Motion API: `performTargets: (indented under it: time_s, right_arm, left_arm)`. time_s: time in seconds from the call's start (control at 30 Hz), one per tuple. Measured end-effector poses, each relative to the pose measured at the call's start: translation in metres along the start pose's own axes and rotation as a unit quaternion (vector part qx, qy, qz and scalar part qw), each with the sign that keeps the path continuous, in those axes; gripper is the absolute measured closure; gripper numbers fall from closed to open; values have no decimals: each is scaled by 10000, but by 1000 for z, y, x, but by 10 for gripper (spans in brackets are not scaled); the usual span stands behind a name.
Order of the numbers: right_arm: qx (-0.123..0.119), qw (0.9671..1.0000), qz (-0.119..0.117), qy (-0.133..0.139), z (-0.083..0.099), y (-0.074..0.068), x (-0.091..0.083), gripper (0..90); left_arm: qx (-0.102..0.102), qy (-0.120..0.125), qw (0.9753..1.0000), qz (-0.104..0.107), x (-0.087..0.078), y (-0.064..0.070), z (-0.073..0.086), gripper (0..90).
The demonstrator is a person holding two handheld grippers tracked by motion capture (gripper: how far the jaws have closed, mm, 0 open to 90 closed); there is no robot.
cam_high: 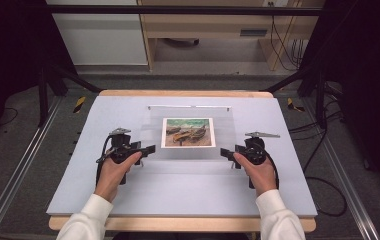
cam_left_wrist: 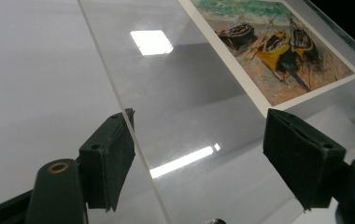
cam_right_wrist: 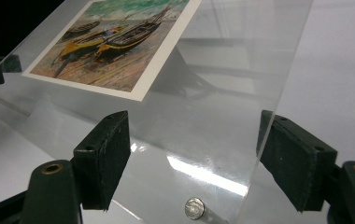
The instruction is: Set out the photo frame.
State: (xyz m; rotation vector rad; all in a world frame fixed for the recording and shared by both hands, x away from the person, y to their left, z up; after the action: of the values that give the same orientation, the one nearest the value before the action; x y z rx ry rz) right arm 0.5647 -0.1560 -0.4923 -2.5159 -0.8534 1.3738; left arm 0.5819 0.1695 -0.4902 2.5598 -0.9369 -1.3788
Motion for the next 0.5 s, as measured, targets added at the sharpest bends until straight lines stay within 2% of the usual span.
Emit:
performTargets:
  time_s: [0.1, 0.27, 0.5]
  right_arm:
    - [-22, 10000, 33, 18, -4, 4, 1, 262]
    - [-127, 9998, 123, 71, -4, 4, -1, 262]
    - [-278, 9993, 187, 181, 3, 0, -4, 263]
  left_arm:
    - [55, -5, 10000, -53, 2, 0, -4, 250]
    - [135, 23, 9998, -123, 1, 2, -2, 250]
    - [179, 221, 9995, -97, -3, 5, 5, 281]
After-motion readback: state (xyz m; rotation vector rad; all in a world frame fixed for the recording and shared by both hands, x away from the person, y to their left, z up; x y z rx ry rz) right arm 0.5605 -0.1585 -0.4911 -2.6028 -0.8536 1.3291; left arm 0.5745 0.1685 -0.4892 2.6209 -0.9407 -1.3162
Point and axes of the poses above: each handheld gripper's, and its own axes: x roughly forward along the jaws, z roughly out of its underside, y roughly to its right, the point moved 8 cm from there along x, roughly forward along the jaws, and after that the axes turned 14 degrees about -y, right-handed, at the moved point
